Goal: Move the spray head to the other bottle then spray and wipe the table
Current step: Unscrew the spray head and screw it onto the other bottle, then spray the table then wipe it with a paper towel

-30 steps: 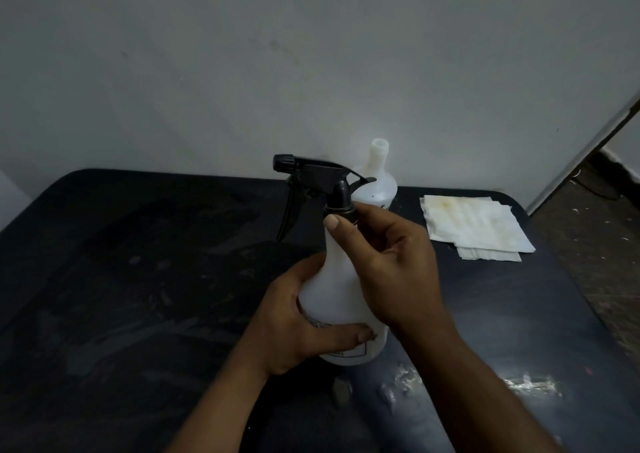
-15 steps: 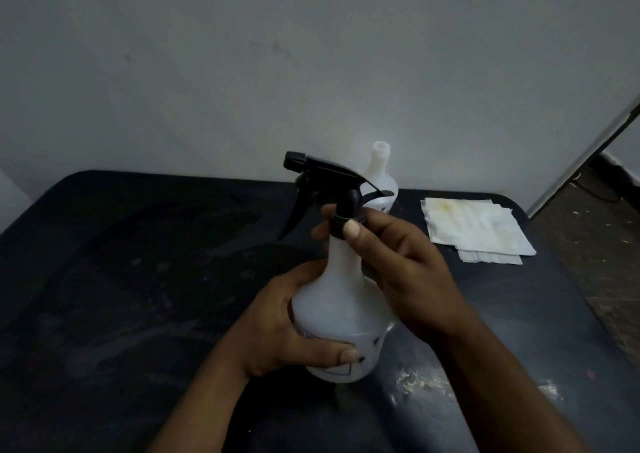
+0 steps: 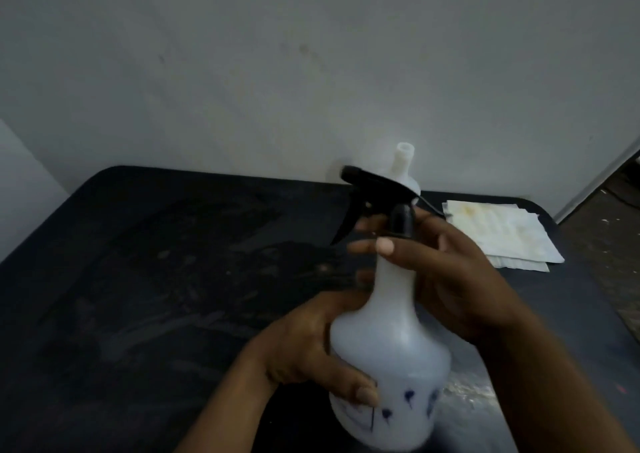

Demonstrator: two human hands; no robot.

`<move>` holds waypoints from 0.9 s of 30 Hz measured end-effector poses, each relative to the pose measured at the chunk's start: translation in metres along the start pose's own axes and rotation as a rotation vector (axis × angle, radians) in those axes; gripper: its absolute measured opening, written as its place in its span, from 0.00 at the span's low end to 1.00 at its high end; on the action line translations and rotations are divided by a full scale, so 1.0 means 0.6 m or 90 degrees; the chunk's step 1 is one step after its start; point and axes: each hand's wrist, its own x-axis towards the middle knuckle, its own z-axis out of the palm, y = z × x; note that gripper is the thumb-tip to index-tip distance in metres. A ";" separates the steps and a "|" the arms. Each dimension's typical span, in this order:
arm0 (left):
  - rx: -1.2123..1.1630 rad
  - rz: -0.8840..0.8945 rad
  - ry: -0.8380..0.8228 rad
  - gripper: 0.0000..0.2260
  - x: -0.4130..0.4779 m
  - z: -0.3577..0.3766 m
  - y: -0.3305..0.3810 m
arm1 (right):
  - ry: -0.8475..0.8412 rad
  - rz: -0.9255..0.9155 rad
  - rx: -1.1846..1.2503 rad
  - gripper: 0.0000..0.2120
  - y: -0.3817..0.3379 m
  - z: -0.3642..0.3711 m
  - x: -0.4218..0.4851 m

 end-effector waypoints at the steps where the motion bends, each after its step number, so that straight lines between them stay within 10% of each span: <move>1: 0.013 -0.012 -0.041 0.30 0.001 0.002 0.003 | -0.060 0.015 0.039 0.22 0.002 0.001 -0.003; 5: -0.037 -0.062 -0.119 0.32 0.002 0.014 0.012 | -0.217 0.069 0.186 0.26 0.008 0.009 -0.007; 15: -0.178 -0.213 -0.162 0.32 -0.013 -0.003 0.000 | 0.108 0.228 -0.112 0.23 0.035 0.036 0.007; 27: -0.076 -0.265 -0.191 0.35 -0.020 -0.013 -0.003 | 0.134 0.176 -0.321 0.13 0.052 0.050 0.012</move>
